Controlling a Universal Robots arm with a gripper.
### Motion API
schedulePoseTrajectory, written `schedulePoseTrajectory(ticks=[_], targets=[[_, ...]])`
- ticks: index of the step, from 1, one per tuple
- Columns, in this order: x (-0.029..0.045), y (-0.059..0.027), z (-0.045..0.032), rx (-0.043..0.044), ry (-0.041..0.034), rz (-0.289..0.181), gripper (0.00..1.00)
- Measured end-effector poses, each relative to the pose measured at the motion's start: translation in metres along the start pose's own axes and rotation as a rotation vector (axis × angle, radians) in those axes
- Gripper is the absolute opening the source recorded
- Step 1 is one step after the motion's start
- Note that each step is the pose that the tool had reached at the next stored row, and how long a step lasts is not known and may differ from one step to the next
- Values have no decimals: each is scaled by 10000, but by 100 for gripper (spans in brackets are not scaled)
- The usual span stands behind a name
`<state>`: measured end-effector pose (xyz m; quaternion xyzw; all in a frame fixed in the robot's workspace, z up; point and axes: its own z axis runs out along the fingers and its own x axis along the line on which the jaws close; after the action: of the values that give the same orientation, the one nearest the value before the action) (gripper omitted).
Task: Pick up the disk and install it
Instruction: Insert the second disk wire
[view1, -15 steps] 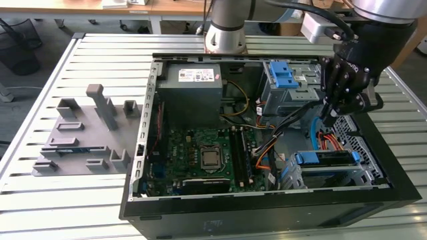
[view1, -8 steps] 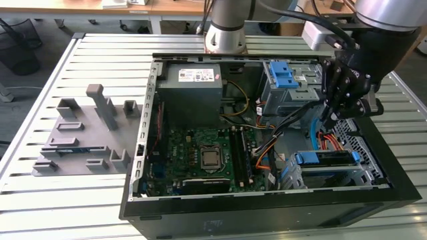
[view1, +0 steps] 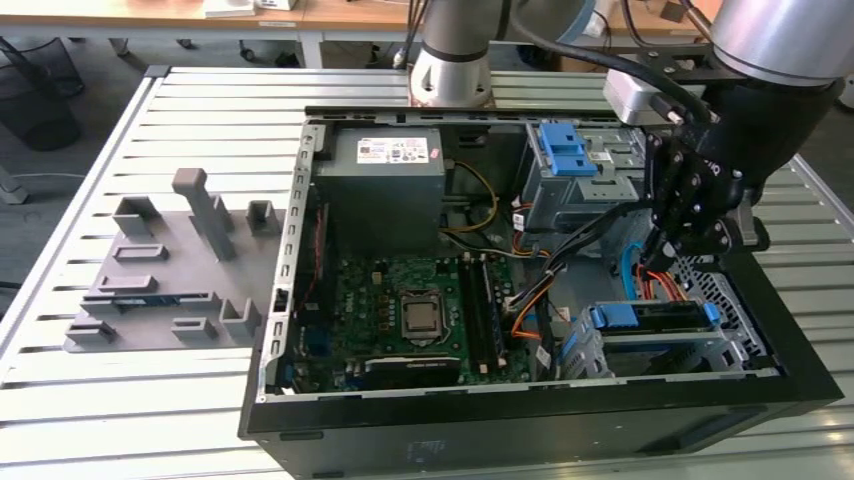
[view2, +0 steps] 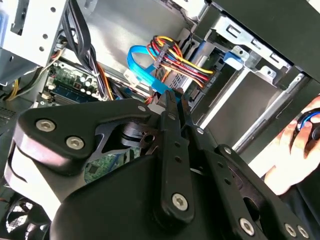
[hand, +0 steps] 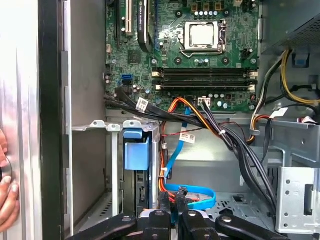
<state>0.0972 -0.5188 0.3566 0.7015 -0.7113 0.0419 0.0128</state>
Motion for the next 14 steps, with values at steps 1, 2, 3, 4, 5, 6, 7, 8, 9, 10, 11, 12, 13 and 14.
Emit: schedulePoseTrajectory(ticks=[1,2,3,4,5,6,7,8,9,10,11,12,13,14], targets=[[0,0,0,0,0,0,16],[0,0,0,0,-3,0,16],[1,1,-1,0,-16,1,16],[2,1,1,-1,-63,4,16],[2,2,3,-3,-173,9,16],[3,1,4,-5,-333,16,16],[8,1,6,-6,-495,22,16],[15,1,8,-5,-632,27,16],[28,1,12,-2,-708,30,16],[45,2,17,0,-725,31,16],[65,3,22,4,-730,32,16],[85,3,28,9,-734,32,16],[105,4,35,15,-740,32,16],[125,5,41,21,-746,33,16]])
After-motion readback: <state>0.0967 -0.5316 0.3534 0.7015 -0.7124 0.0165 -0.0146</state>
